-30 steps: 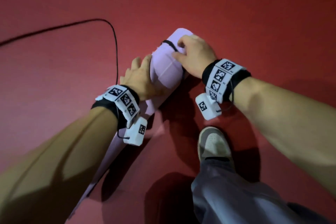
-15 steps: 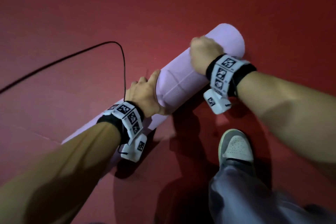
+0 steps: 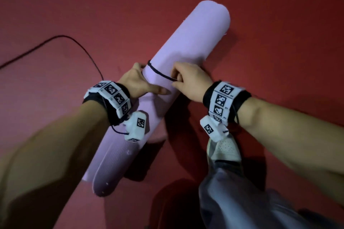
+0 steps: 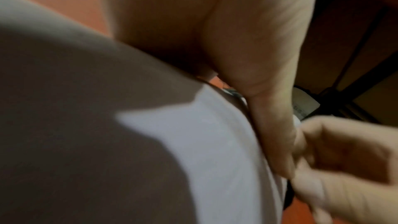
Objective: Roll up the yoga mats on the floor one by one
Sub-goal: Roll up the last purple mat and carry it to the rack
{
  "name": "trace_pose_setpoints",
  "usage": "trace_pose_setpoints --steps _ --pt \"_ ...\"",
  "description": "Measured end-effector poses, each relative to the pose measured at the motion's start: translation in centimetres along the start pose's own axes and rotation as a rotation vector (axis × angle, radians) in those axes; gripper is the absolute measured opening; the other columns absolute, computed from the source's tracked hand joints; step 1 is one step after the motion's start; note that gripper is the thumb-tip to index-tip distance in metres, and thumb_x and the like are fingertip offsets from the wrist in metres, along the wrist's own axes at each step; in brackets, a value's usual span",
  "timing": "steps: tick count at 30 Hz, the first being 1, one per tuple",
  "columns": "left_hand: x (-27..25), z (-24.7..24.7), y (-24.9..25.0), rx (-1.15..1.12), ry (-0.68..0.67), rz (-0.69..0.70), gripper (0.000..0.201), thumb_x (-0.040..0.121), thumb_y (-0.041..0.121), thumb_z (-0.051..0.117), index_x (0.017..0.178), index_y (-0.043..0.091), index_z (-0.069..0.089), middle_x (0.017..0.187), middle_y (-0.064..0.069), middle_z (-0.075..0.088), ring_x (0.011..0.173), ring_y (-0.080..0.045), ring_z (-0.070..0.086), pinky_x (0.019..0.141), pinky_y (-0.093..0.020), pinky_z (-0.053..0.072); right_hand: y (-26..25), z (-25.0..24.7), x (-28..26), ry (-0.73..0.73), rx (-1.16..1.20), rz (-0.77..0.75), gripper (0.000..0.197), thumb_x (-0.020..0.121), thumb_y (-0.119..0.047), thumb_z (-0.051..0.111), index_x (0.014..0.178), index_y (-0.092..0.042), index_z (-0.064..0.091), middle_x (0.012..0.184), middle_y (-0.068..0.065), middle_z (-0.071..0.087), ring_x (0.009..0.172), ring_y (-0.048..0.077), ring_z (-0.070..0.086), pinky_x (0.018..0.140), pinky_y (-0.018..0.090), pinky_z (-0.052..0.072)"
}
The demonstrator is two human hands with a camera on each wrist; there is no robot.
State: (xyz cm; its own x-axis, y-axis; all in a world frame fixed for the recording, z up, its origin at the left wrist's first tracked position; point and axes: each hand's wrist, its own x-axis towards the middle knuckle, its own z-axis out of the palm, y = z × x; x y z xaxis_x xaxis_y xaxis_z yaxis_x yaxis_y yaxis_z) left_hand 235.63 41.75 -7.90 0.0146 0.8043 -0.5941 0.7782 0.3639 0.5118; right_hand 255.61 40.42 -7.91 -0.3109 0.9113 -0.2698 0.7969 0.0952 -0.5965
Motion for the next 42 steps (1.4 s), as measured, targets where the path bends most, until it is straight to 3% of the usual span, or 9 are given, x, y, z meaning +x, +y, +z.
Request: trace_pose_setpoints --steps 5,11,13,18,23,26,33,39,42 --pt "-0.5 -1.5 -0.2 0.106 0.055 0.1 0.085 0.064 0.067 0.083 0.138 0.033 0.055 0.121 0.005 0.069 0.114 -0.023 0.061 0.098 -0.036 0.048 2.7 2.6 -0.6 0.215 -0.032 0.051 0.028 0.081 -0.023 0.077 0.101 -0.015 0.059 0.106 0.005 0.057 0.102 0.028 0.057 0.085 0.041 0.047" --pt "-0.8 -0.4 -2.2 0.18 -0.094 -0.06 0.154 0.028 0.082 0.078 0.154 0.044 -0.001 0.144 -0.005 0.047 0.127 -0.031 0.051 0.109 -0.046 0.043 2.3 4.3 0.0 0.344 -0.015 0.027 0.014 0.083 -0.018 0.075 0.085 -0.01 0.064 0.092 0.008 0.06 0.092 0.03 0.055 0.075 0.04 0.046" --pt "-0.5 -0.1 -2.6 0.141 -0.053 -0.052 0.157 0.024 0.078 0.08 0.155 0.041 0.002 0.144 -0.005 0.047 0.129 -0.03 0.05 0.11 -0.045 0.043 2.2 4.6 -0.1 0.278 -0.007 0.001 0.01 0.085 -0.014 0.072 0.084 -0.008 0.064 0.088 0.01 0.06 0.088 0.032 0.055 0.076 0.042 0.046" --pt "0.0 -0.5 -2.8 -0.005 -0.04 -0.044 0.152 0.022 0.064 0.086 0.154 0.029 0.019 0.138 0.003 0.054 0.126 -0.025 0.054 0.108 -0.044 0.045 1.3 5.5 -1.9 -0.156 0.089 -0.144 0.011 0.088 -0.012 0.07 0.095 -0.004 0.064 0.087 0.004 0.053 0.083 0.018 0.047 0.074 0.019 0.026" --pt "0.1 -0.6 -2.8 -0.098 -0.031 -0.039 0.135 0.021 0.054 0.091 0.143 0.028 0.038 0.123 0.007 0.063 0.114 -0.02 0.061 0.101 -0.044 0.05 2.8 5.1 -1.3 -0.072 0.259 0.016 0.012 0.089 -0.01 0.067 0.1 -0.014 0.063 0.091 -0.001 0.067 0.085 0.018 0.061 0.08 0.028 0.045" --pt "-0.9 -0.8 -2.4 -0.126 -0.002 -0.052 0.132 0.028 0.048 0.09 0.147 0.03 0.037 0.124 0.01 0.063 0.115 -0.019 0.06 0.102 -0.04 0.049 3.0 3.8 -1.0 -0.137 0.219 0.02 0.022 0.087 -0.009 0.068 0.107 -0.016 0.064 0.095 -0.01 0.063 0.081 0.004 0.056 0.076 0.011 0.037" --pt "-7.2 -4.7 1.5 -0.291 0.108 -0.032 0.129 0.031 0.053 0.086 0.147 0.033 0.035 0.128 0.012 0.059 0.117 -0.017 0.057 0.103 -0.04 0.048 -0.6 -3.9 -1.8 -0.045 0.242 0.007 0.027 0.083 -0.01 0.068 0.106 -0.024 0.065 0.1 -0.009 0.068 0.094 0.014 0.063 0.091 0.031 0.048" --pt "-17.8 -15.6 11.6 -0.402 0.21 -0.01 0.11 0.046 0.038 0.093 0.143 0.035 0.042 0.119 0.018 0.059 0.113 -0.016 0.056 0.093 -0.033 0.047 -11.5 -18.0 -5.2 0.042 0.376 0.032 0.027 0.083 -0.007 0.068 0.09 -0.031 0.058 0.082 -0.021 0.062 0.076 -0.008 0.057 0.075 0.013 0.042" --pt "-23.1 -23.1 18.3 -0.431 0.251 0.026 0.112 0.04 0.045 0.09 0.142 0.04 0.043 0.125 0.016 0.06 0.115 -0.018 0.057 0.097 -0.041 0.05 -18.1 -27.8 -6.9 0.107 0.449 0.046 0.025 0.084 -0.003 0.069 0.087 -0.026 0.06 0.083 -0.017 0.064 0.077 -0.005 0.059 0.078 0.013 0.045"
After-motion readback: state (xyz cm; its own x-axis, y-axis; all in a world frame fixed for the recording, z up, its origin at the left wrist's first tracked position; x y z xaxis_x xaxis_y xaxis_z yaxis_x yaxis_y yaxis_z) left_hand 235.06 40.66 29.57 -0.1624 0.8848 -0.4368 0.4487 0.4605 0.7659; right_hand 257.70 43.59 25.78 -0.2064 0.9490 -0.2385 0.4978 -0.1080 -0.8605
